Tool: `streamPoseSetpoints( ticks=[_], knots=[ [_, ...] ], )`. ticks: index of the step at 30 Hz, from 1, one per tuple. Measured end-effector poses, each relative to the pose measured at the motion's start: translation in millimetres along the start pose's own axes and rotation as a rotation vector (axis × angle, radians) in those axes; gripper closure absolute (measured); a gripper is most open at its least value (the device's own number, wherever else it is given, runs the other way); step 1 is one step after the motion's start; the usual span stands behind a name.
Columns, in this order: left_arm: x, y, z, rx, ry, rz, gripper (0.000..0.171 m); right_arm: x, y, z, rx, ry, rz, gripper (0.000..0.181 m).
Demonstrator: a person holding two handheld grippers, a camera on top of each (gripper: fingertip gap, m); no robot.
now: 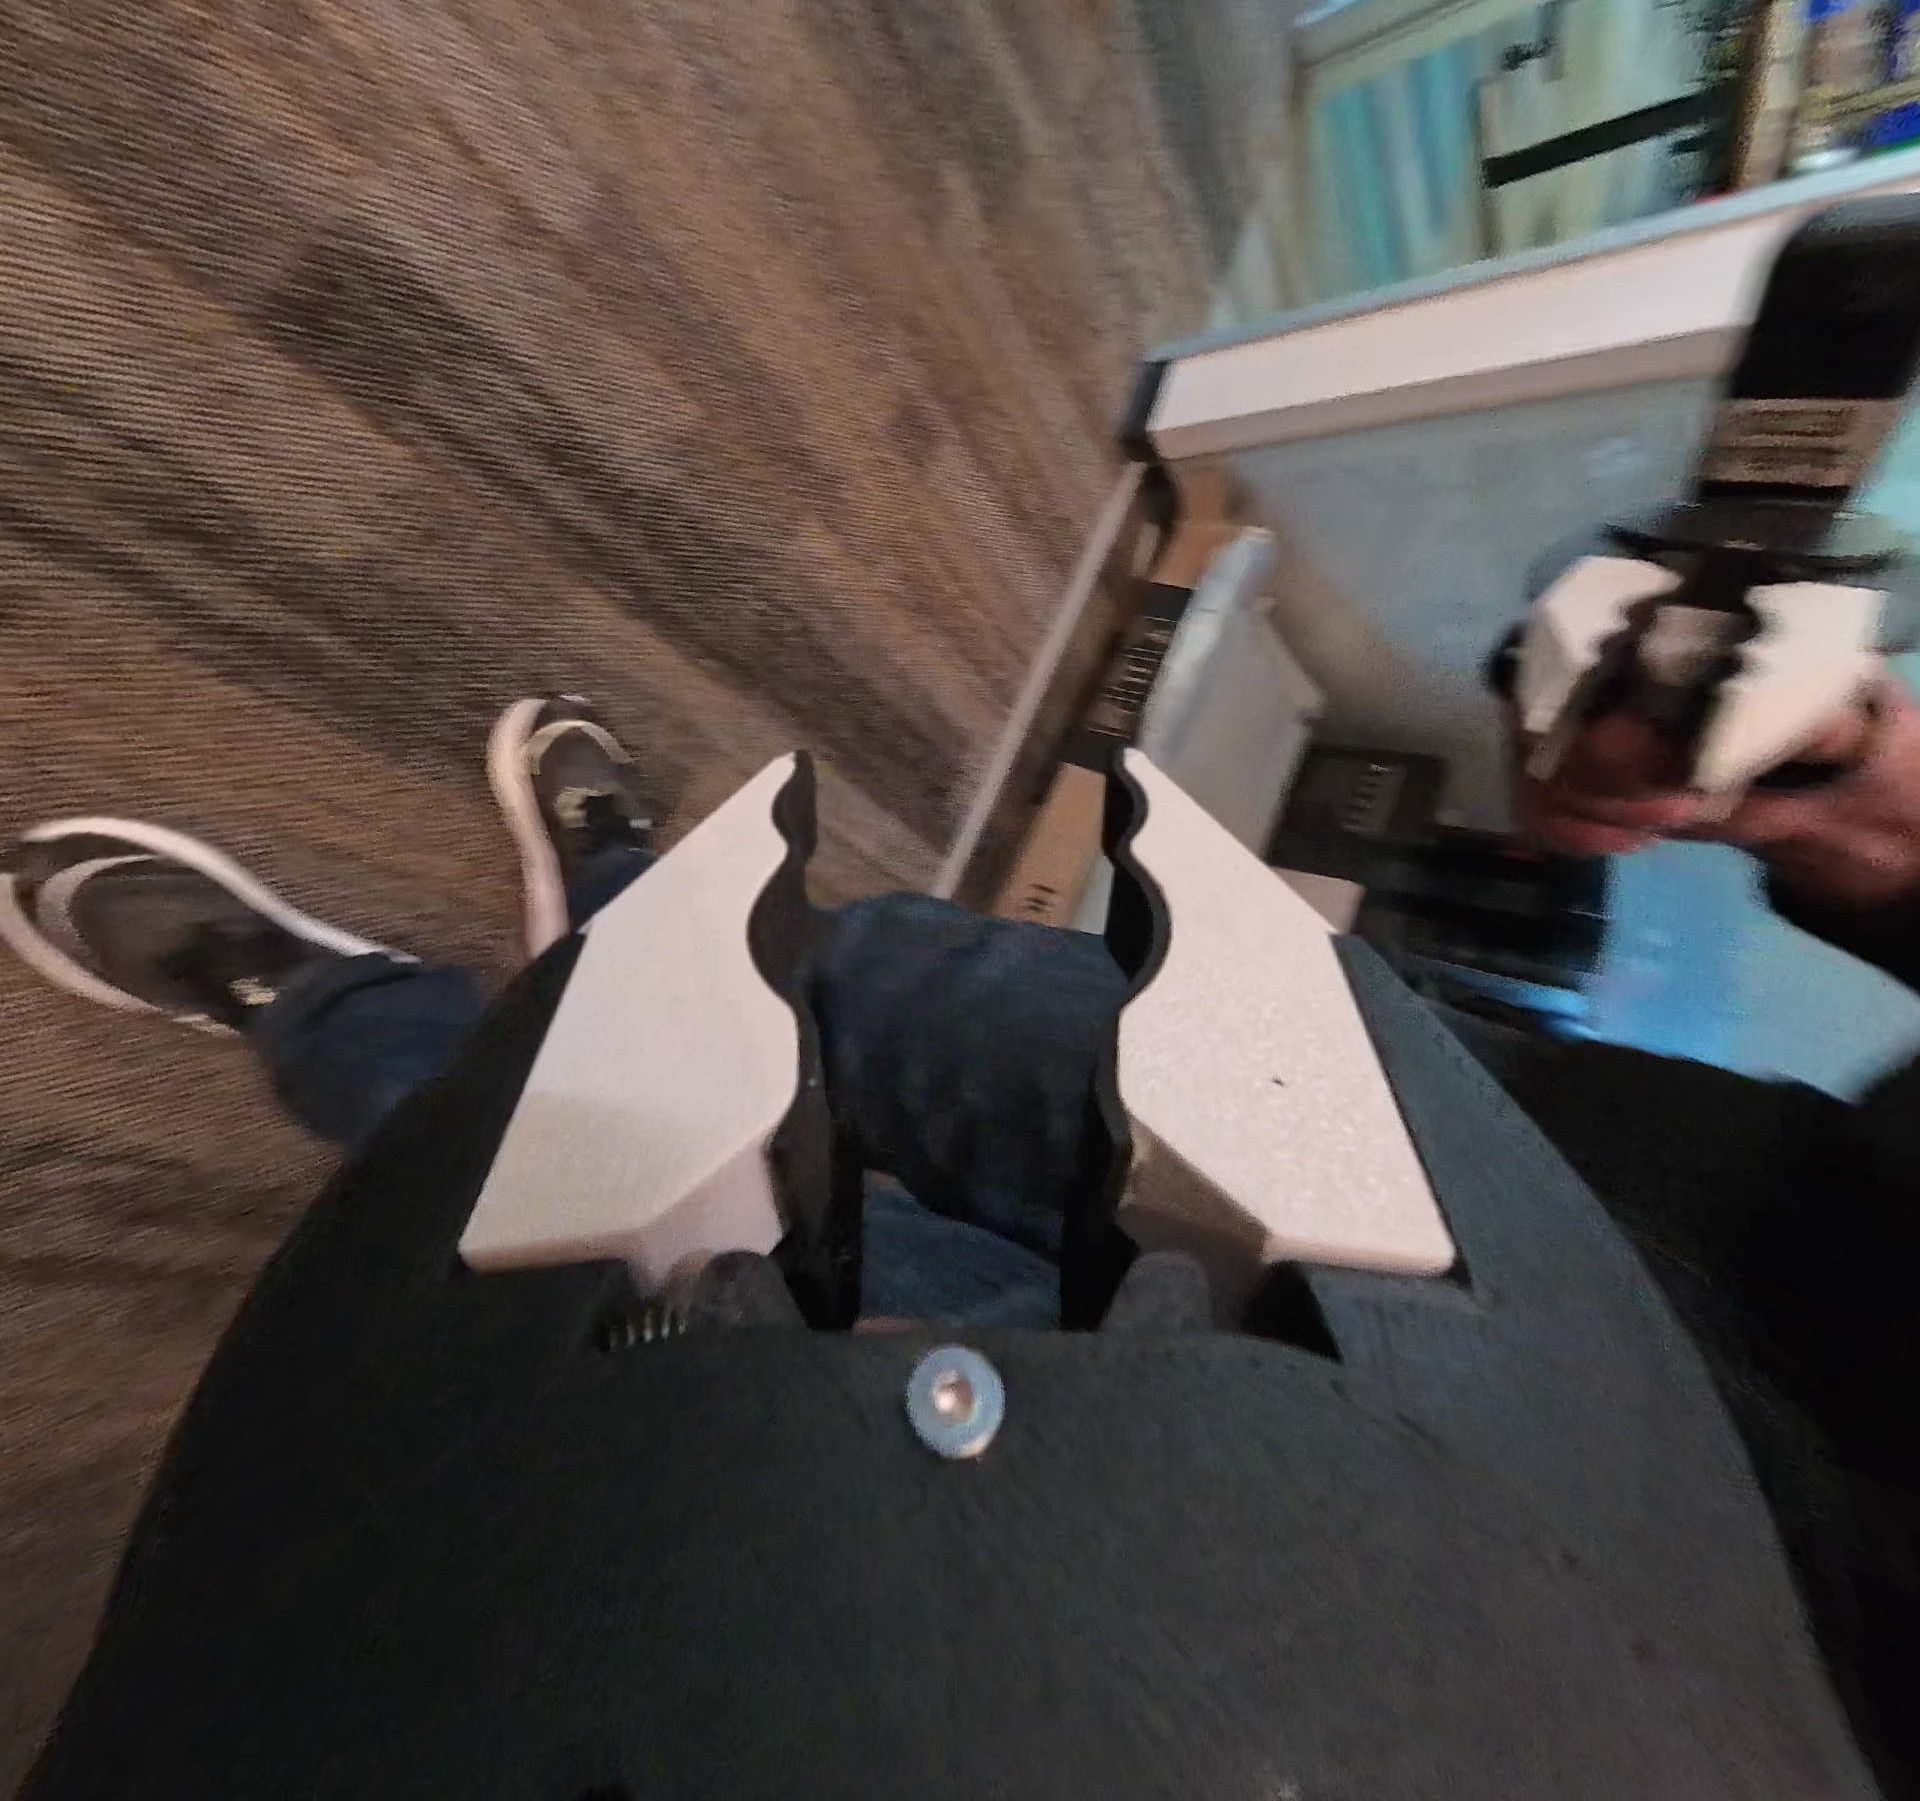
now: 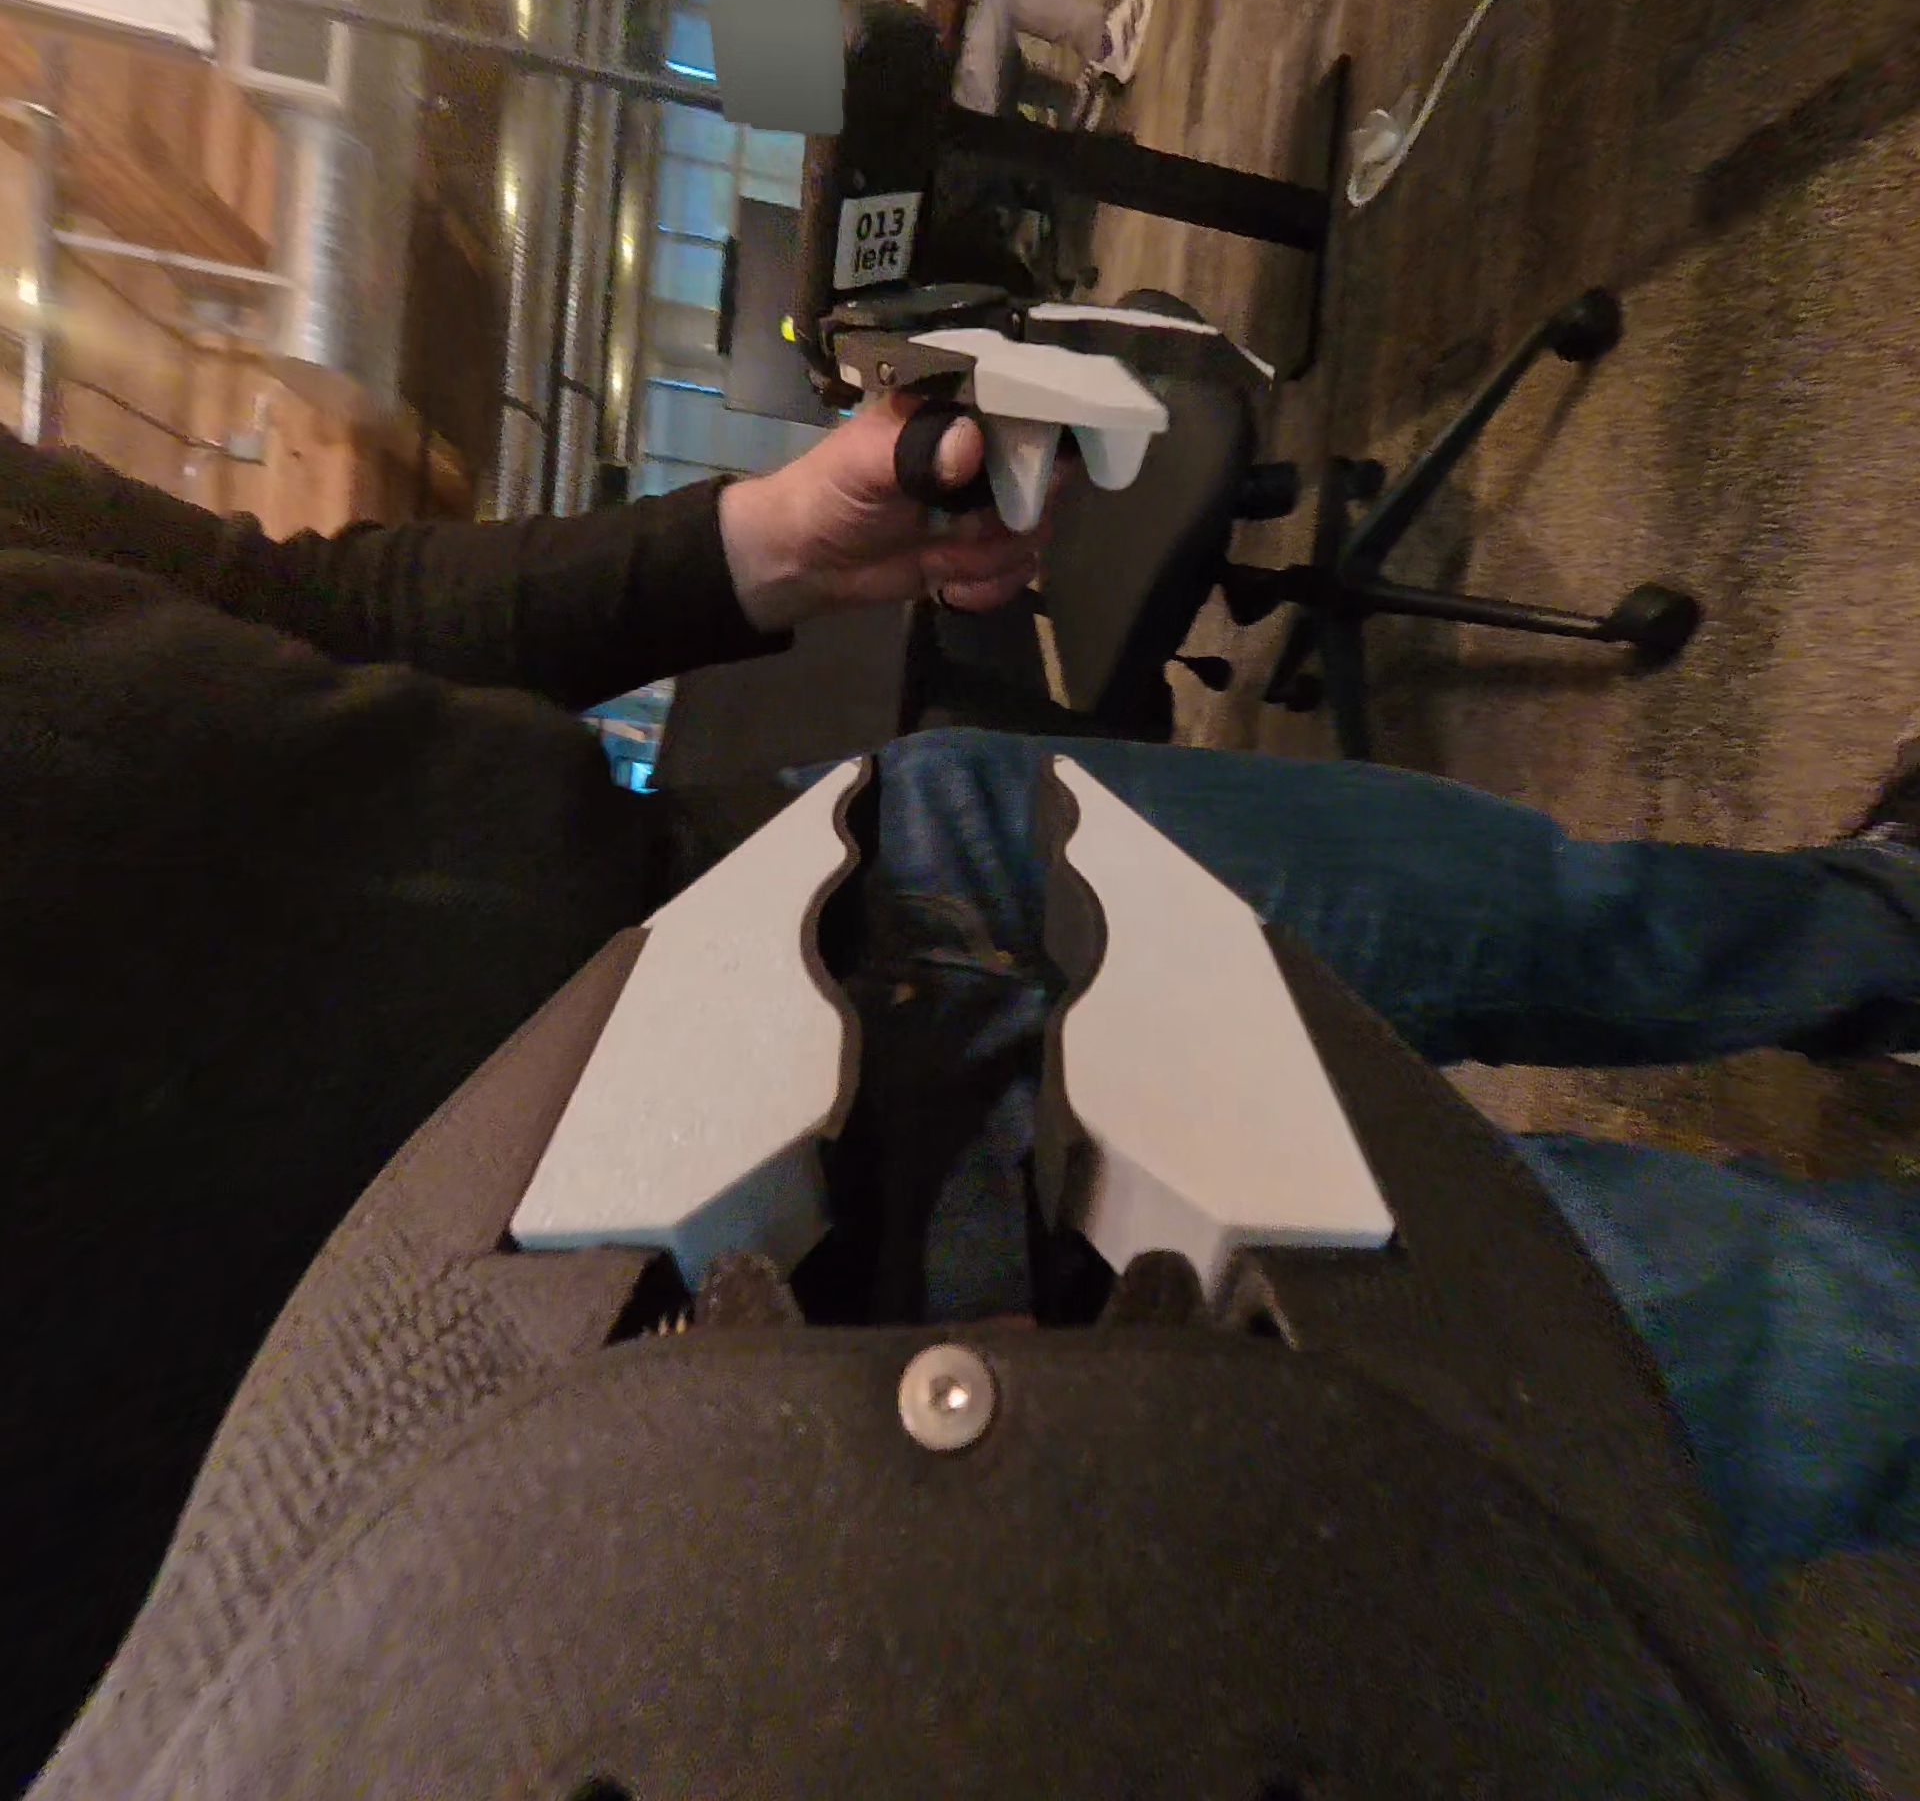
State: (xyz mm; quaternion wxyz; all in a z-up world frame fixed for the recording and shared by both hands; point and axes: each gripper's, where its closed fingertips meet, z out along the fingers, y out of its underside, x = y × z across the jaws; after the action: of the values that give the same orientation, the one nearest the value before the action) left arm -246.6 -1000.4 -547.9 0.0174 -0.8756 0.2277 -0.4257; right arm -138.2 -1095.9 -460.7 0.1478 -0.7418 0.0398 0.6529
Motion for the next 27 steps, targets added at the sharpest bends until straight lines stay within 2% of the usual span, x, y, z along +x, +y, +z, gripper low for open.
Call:
streamPoseSetpoints(
  ticks=[2,5,11,13,18,23,26,27],
  knots=[
    [-50,-11,14,0.031,-0.117,0.015,0.106,29,-5,11,-0.036,0.041,-0.018,0.144],
    [-137,-26,48,0.053,-0.270,0.029,0.093,74,-14,26,-0.066,0.094,-0.052,0.148],
    [-343,-49,147,0.083,-0.473,-0.003,0.076,171,-21,48,-0.081,0.202,-0.057,0.147],
    [-412,-49,180,0.063,-0.538,-0.018,0.065,199,-20,56,-0.059,0.201,-0.027,0.148],
    [-554,-39,256,0.008,-0.622,-0.027,0.066,252,-15,74,-0.056,0.215,0.002,0.150],
    [-656,-35,314,-0.033,-0.708,-0.015,0.068,288,-28,88,-0.071,0.220,-0.031,0.150],
    [-692,-21,336,-0.082,-0.736,-0.003,0.076,301,-42,99,-0.067,0.207,-0.045,0.150],
    [-698,-21,341,-0.072,-0.737,0.008,0.083,304,-46,103,-0.072,0.205,-0.054,0.150]
  ],
)
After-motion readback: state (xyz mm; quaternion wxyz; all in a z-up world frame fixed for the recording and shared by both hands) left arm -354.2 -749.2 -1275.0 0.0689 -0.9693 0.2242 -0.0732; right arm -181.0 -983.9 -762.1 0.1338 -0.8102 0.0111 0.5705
